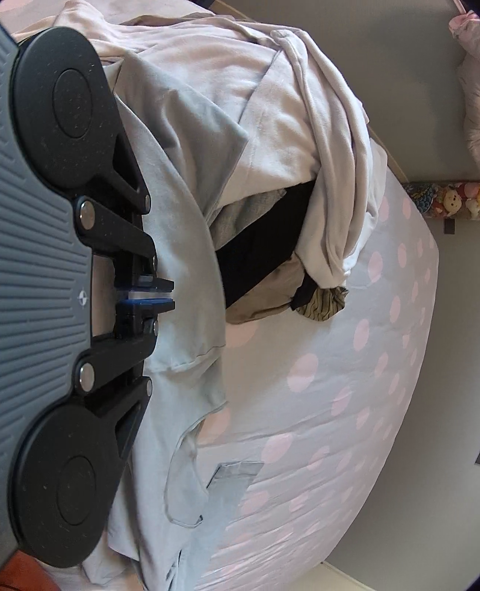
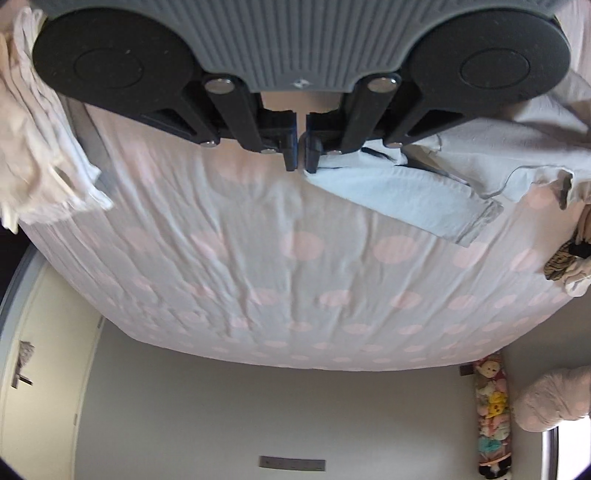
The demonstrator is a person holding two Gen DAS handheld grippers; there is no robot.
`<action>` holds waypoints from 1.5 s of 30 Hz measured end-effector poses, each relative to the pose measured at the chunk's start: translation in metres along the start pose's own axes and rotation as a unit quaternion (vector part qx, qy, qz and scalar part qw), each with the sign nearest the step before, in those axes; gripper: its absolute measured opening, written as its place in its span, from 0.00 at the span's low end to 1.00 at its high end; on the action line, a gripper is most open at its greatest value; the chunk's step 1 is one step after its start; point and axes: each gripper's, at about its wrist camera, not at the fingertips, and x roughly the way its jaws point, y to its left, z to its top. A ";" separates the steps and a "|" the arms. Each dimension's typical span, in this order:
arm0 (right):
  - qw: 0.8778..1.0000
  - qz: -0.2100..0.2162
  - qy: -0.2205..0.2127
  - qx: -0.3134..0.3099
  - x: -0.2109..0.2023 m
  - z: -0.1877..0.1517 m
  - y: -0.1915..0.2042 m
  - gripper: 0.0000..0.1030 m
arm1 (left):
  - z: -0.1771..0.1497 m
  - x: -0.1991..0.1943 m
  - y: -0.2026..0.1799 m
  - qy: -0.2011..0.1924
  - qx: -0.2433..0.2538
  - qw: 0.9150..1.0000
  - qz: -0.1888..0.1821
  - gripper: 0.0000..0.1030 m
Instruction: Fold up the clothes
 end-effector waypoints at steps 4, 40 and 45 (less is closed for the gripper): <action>0.998 0.000 0.054 0.032 -0.004 -0.029 -0.030 0.05 | -0.008 0.003 -0.023 0.019 0.029 0.999 -0.022 0.08; 0.978 0.148 0.139 -0.040 0.174 0.032 0.063 0.14 | 0.030 0.177 -0.090 0.104 0.157 0.981 -0.037 0.52; 0.988 0.101 0.109 -0.035 0.160 0.039 0.038 0.05 | 0.026 0.183 -0.088 0.101 0.141 0.984 -0.039 0.57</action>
